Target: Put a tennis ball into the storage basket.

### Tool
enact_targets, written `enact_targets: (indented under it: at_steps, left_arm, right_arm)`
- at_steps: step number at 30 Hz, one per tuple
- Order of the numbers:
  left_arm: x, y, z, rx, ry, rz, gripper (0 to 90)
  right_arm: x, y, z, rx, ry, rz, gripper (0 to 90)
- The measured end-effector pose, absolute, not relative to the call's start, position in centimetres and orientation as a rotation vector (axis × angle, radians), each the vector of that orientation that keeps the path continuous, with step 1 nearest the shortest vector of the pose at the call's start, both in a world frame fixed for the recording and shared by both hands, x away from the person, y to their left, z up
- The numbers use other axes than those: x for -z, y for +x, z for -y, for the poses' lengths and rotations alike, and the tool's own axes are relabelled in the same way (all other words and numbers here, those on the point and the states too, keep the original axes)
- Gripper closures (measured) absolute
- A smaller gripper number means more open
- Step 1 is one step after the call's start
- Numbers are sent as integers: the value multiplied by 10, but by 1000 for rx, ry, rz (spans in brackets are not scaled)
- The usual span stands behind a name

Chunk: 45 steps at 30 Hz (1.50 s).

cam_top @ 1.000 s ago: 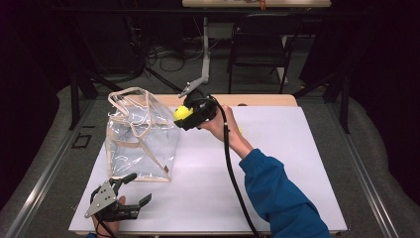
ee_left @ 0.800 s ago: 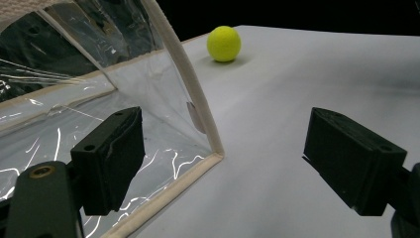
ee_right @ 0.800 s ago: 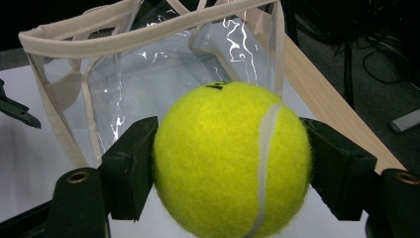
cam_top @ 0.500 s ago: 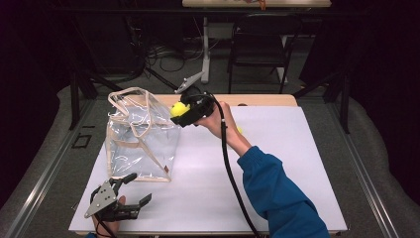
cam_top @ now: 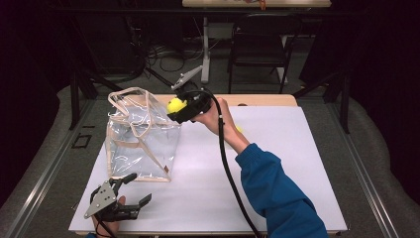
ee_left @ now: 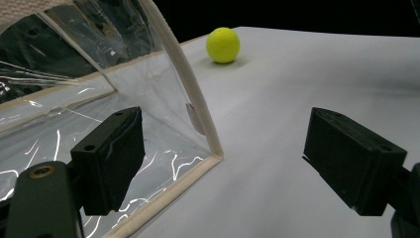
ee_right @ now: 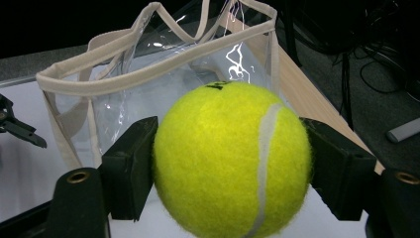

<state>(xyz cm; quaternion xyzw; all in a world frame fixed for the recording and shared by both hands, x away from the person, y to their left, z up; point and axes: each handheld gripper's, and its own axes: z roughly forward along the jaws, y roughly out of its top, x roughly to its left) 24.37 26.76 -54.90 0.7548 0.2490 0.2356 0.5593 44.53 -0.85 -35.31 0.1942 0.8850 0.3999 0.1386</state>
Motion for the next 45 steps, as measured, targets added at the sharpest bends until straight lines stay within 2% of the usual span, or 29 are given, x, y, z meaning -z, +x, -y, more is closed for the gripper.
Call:
enact_targets:
  at_steps: [45]
  left_arm:
    - [548, 243, -268, -558, 1769, -583, 158]
  right_arm:
    - [347, 452, -9, -1185, 558, -2562, 264]
